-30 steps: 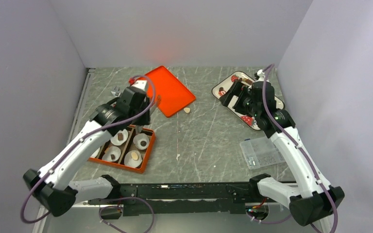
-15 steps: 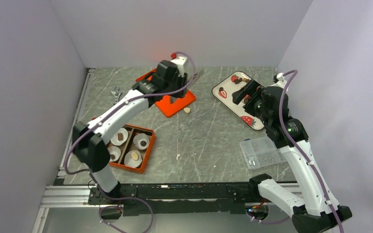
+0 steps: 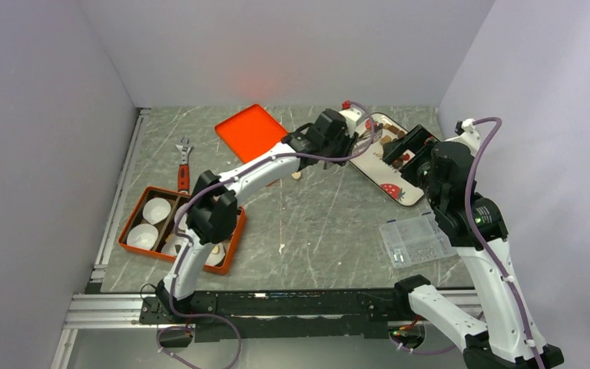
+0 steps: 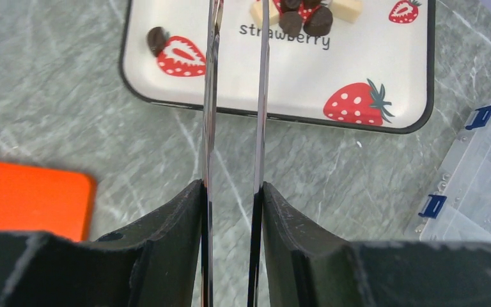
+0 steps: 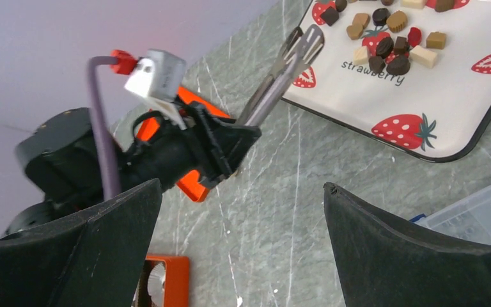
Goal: Pack the chocolate
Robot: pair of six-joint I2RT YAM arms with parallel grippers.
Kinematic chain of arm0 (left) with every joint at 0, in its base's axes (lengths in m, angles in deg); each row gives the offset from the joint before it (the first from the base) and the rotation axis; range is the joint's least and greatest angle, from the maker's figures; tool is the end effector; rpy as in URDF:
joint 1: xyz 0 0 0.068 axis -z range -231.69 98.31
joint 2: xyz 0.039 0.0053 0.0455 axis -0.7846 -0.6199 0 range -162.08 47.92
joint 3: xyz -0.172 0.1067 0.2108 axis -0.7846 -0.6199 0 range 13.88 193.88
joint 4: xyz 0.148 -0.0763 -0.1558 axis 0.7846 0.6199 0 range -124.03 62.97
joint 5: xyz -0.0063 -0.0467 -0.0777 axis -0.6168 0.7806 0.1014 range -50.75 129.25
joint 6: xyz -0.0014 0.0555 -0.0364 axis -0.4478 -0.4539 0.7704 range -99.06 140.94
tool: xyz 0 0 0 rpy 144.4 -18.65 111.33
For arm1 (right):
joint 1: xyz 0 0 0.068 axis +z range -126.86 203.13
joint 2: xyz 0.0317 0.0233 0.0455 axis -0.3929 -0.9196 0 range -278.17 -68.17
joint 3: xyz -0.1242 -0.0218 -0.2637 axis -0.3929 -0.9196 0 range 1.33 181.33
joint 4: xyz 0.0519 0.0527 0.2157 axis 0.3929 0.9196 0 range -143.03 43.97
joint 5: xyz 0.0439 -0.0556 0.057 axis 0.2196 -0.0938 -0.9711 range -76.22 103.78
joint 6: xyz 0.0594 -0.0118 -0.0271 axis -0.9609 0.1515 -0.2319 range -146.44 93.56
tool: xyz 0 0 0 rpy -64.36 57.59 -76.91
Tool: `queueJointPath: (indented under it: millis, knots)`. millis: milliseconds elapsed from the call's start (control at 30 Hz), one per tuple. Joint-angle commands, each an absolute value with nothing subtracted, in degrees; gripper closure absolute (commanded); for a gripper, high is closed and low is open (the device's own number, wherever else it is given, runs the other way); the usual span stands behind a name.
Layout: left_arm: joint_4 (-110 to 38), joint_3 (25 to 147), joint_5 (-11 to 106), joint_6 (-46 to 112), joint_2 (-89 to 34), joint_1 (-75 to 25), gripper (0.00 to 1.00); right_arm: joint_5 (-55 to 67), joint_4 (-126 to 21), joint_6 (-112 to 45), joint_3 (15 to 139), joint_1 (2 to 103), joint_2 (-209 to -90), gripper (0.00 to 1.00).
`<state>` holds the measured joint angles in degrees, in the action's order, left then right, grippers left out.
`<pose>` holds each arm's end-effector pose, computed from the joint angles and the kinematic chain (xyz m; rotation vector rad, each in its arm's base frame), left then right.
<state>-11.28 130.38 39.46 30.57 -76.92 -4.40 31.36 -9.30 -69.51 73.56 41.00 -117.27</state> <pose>0.3432 -0.3720 0.3103 0.7029 2.0540 -0.5878 0.1180 0.0213 0.4218 0.6211 1.8330 0.4192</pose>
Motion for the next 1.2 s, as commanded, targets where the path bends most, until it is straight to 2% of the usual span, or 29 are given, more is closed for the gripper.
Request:
queueJointPath:
  millis: [0, 600, 1167]
  knots:
    - [-16.26, 136.38, 39.42, 29.66, -80.91, -3.07, 0.58, 33.17, -7.11, -69.11, 75.53, 41.06, -116.35, 0.0]
    - [-19.21, 146.18, 34.9, 31.45, -94.66, -0.26, 0.57, 33.29, -3.61, -67.94, 74.98, 41.06, -113.72, 0.0]
    - [-18.82, 147.03, 36.28, 32.44, -97.1, 0.29, 0.56, 32.15, -3.77, -67.26, 73.84, 41.06, -114.3, 0.0]
